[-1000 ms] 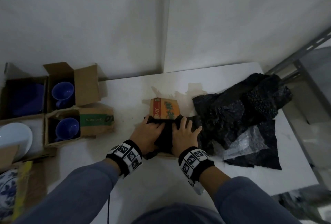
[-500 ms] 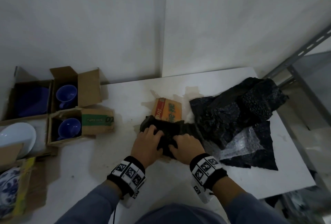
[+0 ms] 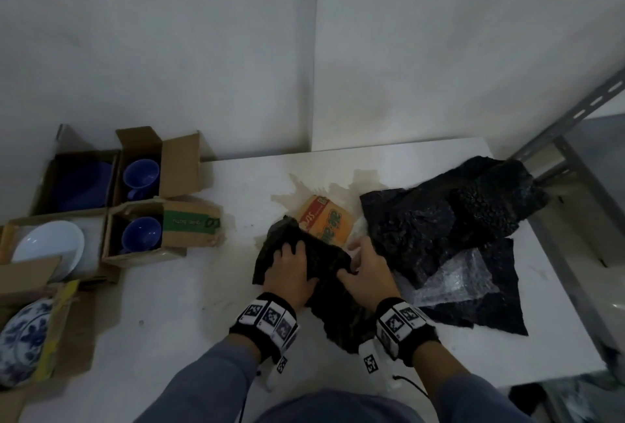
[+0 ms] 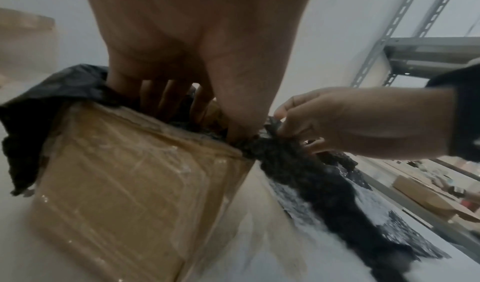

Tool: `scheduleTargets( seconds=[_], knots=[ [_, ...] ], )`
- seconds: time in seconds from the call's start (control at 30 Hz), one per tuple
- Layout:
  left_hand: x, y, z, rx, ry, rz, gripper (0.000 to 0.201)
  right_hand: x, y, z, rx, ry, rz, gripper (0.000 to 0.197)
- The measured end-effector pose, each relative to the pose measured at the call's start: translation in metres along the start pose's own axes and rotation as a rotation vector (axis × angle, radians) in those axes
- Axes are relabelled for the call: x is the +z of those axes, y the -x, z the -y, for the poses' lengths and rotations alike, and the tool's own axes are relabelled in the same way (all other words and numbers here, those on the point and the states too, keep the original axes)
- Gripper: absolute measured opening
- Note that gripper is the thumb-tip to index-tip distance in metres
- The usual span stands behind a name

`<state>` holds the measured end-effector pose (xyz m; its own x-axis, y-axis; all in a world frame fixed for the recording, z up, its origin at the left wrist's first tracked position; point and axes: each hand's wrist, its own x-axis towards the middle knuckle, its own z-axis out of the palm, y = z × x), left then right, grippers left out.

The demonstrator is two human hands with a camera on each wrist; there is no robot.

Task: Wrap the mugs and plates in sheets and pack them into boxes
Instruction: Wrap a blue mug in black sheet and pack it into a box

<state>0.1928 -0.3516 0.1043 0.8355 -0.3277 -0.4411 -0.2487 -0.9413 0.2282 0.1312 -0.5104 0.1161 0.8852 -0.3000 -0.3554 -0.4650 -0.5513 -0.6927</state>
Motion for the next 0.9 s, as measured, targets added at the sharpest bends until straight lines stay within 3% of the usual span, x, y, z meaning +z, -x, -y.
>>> scheduleTargets(
  seconds=[0.1,0.2,0.33,0.43,0.53,0.63,0.77,0.9],
  knots=[
    [-0.002,-0.006,-0.003,-0.022,-0.01,0.028,0.082,-0.008,-0.002,0.008,-0.093,0.009,0.051,0.031],
    [-0.002,-0.012,-0.008,-0.042,-0.023,0.062,0.074,-0.01,-0.002,0.017,-0.189,0.18,0.135,0.021],
    [0.005,-0.018,-0.009,-0.07,-0.008,0.055,0.071,-0.018,-0.004,0.021,-0.174,0.448,0.158,0.024],
    [0.006,-0.019,-0.006,-0.063,-0.006,0.057,0.074,-0.02,-0.007,0.023,-0.183,0.515,0.134,0.033],
    [0.004,-0.019,0.004,0.083,0.028,0.053,0.06,-0.018,-0.014,0.023,-0.369,0.493,0.095,0.04],
    [-0.006,-0.014,0.015,0.26,0.121,0.002,0.049,-0.017,-0.021,0.02,-0.466,0.614,0.234,0.038],
    [-0.016,-0.003,0.008,0.022,0.012,-0.056,0.058,-0.012,-0.019,0.01,-0.429,0.631,0.293,0.037],
    [-0.005,-0.005,-0.011,0.0,-0.048,0.026,0.065,-0.01,-0.015,0.004,-0.432,0.631,0.285,0.035]
  ],
)
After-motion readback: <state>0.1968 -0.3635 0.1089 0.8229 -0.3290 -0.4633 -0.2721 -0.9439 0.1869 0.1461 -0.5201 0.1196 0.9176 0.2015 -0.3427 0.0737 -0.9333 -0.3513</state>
